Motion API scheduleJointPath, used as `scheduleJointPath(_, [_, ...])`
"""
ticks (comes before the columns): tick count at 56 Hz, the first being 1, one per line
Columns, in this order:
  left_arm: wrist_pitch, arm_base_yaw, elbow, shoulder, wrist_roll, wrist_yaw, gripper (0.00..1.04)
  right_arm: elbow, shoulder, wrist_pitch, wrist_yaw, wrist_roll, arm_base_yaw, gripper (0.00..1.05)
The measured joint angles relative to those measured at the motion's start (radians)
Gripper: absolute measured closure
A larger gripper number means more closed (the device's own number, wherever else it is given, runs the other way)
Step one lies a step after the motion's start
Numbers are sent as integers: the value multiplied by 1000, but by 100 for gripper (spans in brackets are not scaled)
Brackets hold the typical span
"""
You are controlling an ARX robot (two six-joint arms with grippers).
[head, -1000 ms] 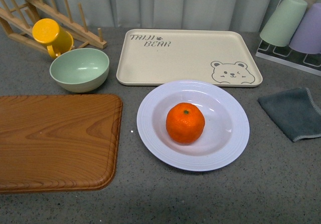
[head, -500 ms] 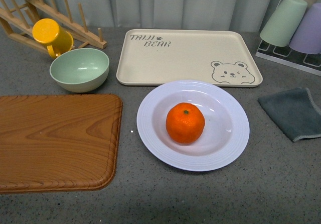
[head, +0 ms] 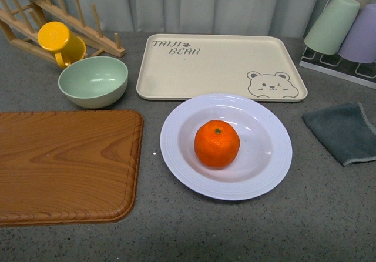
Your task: Place orange and plate with both arms
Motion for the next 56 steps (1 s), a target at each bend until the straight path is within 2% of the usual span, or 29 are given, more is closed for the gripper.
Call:
scheduleJointPath(6, [-27,0,0,-26,0,0,101,0,0,0,0,0,0,9])
scheduleJointPath(10, [-167,0,0,-132,0,2,101,0,0,0,0,0,0,9])
scheduleJointPath(12, [-187,0,0,-163,0,2,101,0,0,0,0,0,0,9])
scheduleJointPath(26, [-196,0,0,-188,0,2,99,0,0,0,0,0,0,9])
scheduleJointPath(32, [-196,0,0,-189,0,2,80,2,5,-9,2,-6,0,9])
scheduleJointPath(34, [-196,0,0,-189,0,2,74,32,44,-85,1,-23,-2,9])
scheduleJointPath(37, [-197,0,0,-189,0,2,64,60,142,-111,-4,-42,-9,9])
scheduleJointPath(48, [-198,0,0,-190,0,2,28,153,689,208,-68,-27,-96,9])
scheduleJointPath(56, [-198,0,0,-190,1,2,5,280,1081,291,-173,55,-131,9])
